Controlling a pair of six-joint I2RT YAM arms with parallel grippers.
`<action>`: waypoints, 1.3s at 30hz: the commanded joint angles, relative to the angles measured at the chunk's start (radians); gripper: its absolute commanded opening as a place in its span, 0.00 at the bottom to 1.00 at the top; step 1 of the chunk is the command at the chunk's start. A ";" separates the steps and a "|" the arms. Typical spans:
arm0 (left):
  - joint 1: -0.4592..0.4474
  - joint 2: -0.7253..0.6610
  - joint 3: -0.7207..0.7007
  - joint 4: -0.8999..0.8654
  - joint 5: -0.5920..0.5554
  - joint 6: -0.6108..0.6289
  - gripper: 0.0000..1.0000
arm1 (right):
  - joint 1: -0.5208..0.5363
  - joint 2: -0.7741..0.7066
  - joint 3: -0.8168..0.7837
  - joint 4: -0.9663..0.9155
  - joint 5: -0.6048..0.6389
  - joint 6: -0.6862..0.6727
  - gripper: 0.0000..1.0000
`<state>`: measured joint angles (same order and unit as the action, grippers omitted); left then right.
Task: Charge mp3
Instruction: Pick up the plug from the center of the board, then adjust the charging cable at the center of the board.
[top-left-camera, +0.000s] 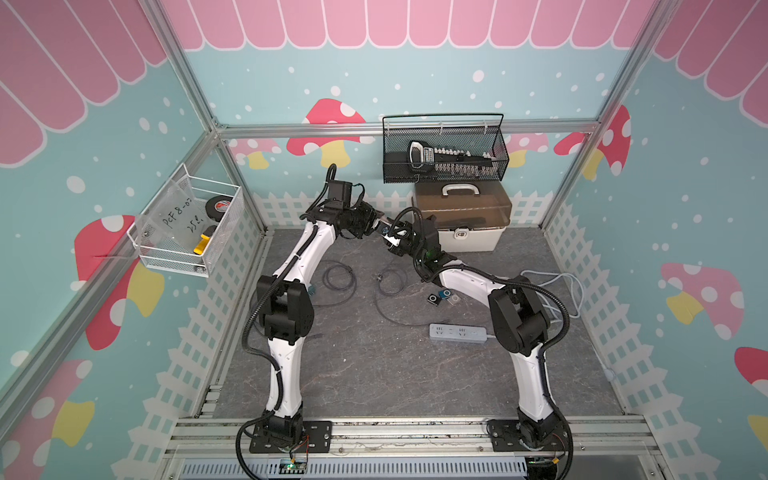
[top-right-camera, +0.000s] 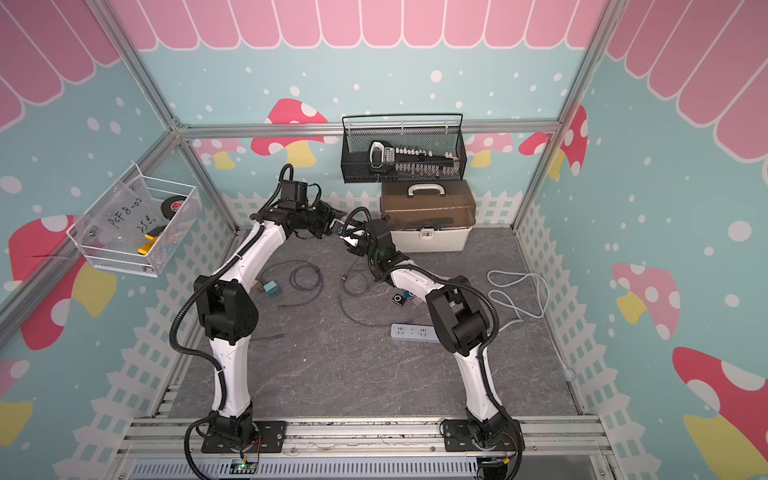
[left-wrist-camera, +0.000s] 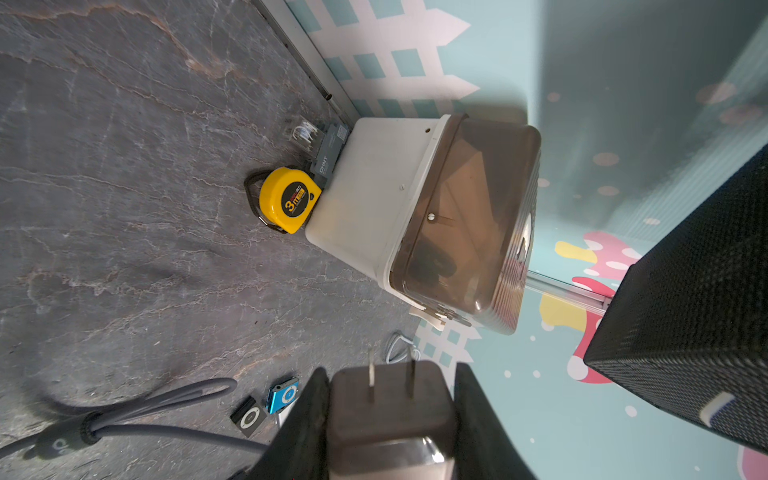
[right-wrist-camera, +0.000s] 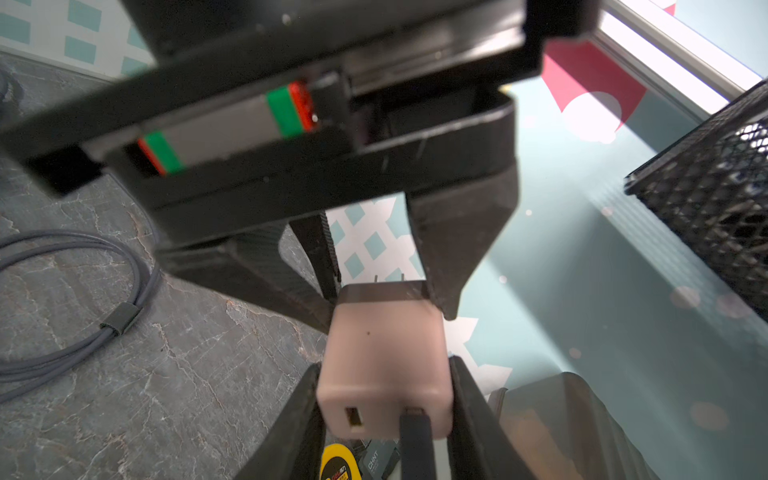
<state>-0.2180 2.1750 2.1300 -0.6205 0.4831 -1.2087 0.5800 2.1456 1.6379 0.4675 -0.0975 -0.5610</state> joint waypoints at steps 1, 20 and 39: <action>-0.022 -0.052 -0.016 0.025 0.058 -0.032 0.19 | -0.008 0.023 0.016 0.101 0.014 0.018 0.33; 0.048 -0.152 -0.021 0.034 -0.206 0.292 0.90 | -0.014 -0.117 0.063 -0.133 0.109 0.041 0.10; -0.001 -0.512 -0.989 0.661 -0.131 0.952 0.66 | -0.058 -0.186 0.174 -0.416 0.083 0.069 0.07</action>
<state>-0.1829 1.7264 1.2041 -0.1986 0.2768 -0.3985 0.5270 1.9732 1.7664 0.0799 0.0090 -0.4999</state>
